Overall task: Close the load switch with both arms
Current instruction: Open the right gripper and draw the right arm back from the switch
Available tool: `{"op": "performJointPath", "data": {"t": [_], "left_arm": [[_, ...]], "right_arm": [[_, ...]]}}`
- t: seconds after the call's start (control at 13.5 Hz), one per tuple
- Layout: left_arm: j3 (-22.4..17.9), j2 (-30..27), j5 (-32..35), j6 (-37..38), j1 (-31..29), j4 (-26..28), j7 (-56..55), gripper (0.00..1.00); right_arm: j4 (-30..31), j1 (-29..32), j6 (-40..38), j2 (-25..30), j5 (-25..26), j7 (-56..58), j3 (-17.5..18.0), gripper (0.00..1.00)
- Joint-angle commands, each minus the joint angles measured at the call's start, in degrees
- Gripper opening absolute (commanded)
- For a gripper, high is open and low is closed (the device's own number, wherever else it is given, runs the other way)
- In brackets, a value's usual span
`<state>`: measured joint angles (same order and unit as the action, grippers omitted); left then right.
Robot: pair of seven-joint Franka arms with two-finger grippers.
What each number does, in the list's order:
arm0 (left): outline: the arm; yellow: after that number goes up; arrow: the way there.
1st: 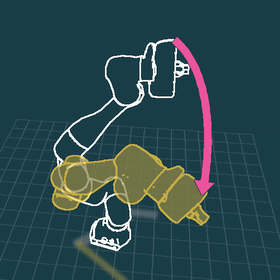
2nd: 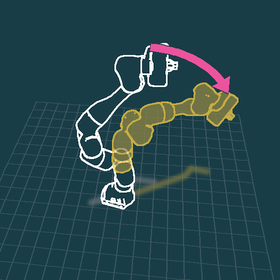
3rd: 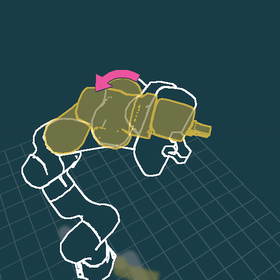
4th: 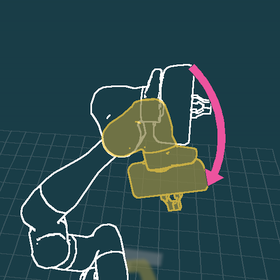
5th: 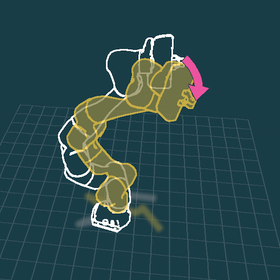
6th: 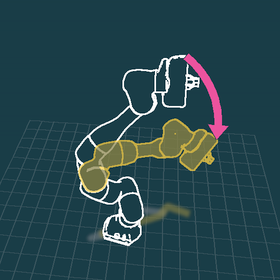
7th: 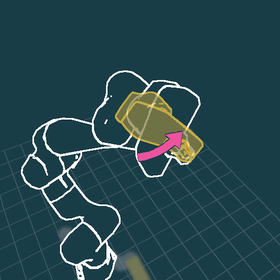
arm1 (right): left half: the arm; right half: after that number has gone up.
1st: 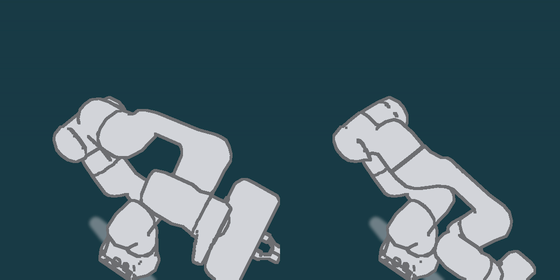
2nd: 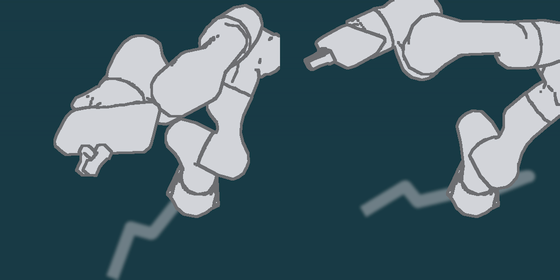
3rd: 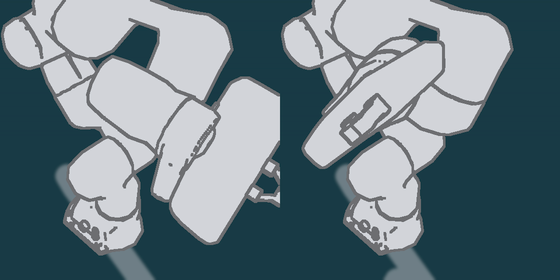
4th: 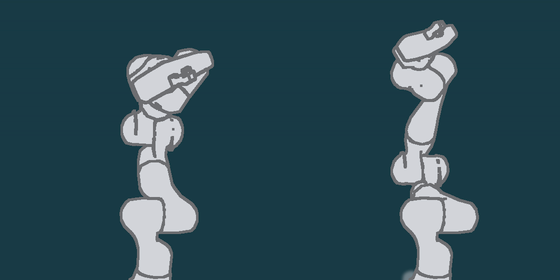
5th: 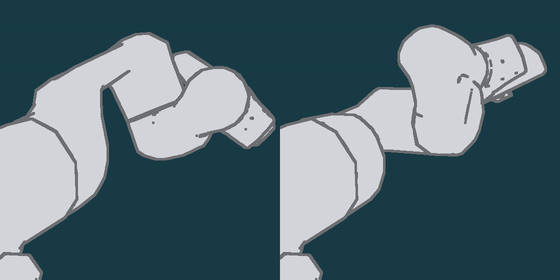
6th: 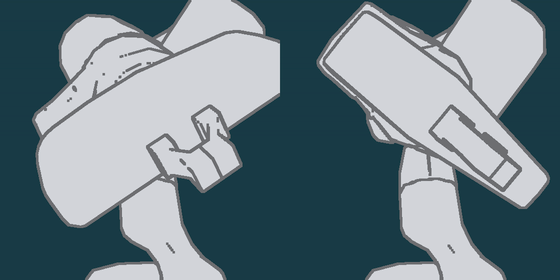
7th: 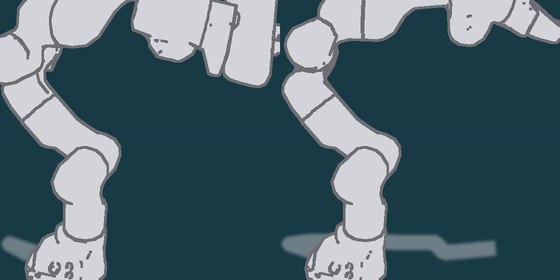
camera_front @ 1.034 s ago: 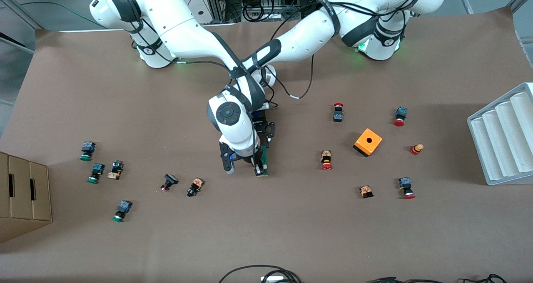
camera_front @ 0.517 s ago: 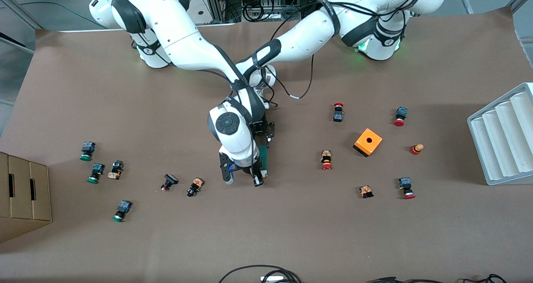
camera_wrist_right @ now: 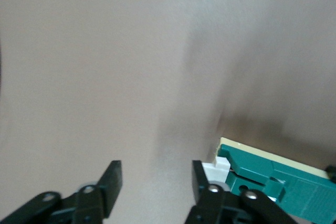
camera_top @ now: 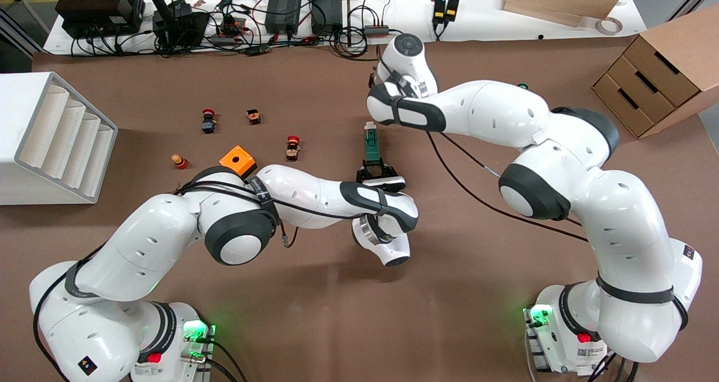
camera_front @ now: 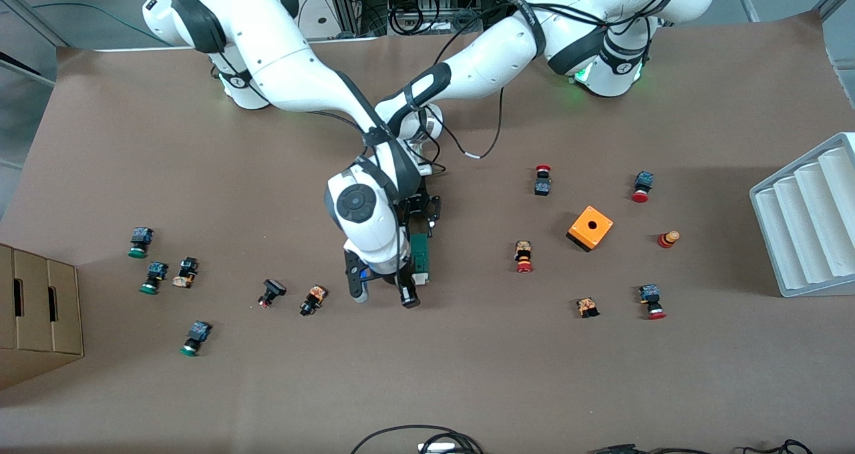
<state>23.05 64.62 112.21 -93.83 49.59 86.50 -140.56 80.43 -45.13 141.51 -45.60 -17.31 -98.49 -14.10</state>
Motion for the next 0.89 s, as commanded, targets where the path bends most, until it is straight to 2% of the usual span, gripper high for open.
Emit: {"op": "performJointPath", "data": {"t": [0.0,0.07,0.22,0.59,0.81], "left_arm": [[0.41,1.65,-0.15,-0.04,-0.99,-1.16,-0.15,0.8],[0.41,1.48,-0.15,-0.04,-0.99,-1.16,0.46,1.0],[0.41,1.21,-0.15,-0.04,-0.99,-1.16,0.55,1.0],[0.5,0.51,-0.15,-0.12,-0.99,-1.16,0.46,1.0],[0.5,-1.68,-0.59,-1.44,-0.99,-0.72,0.55,1.0]], "right_arm": [[0.69,3.45,-9.91,6.99,-1.14,8.37,0.39,1.0],[0.78,5.12,-13.33,9.37,-1.23,12.23,0.99,1.0],[2.44,10.82,-19.5,14.64,-1.23,21.45,3.45,1.0],[5.96,18.92,-32.42,24.67,-1.14,40.62,3.55,1.0],[10.25,23.41,-38.14,31.43,-0.88,54.5,3.55,1.0]]}}
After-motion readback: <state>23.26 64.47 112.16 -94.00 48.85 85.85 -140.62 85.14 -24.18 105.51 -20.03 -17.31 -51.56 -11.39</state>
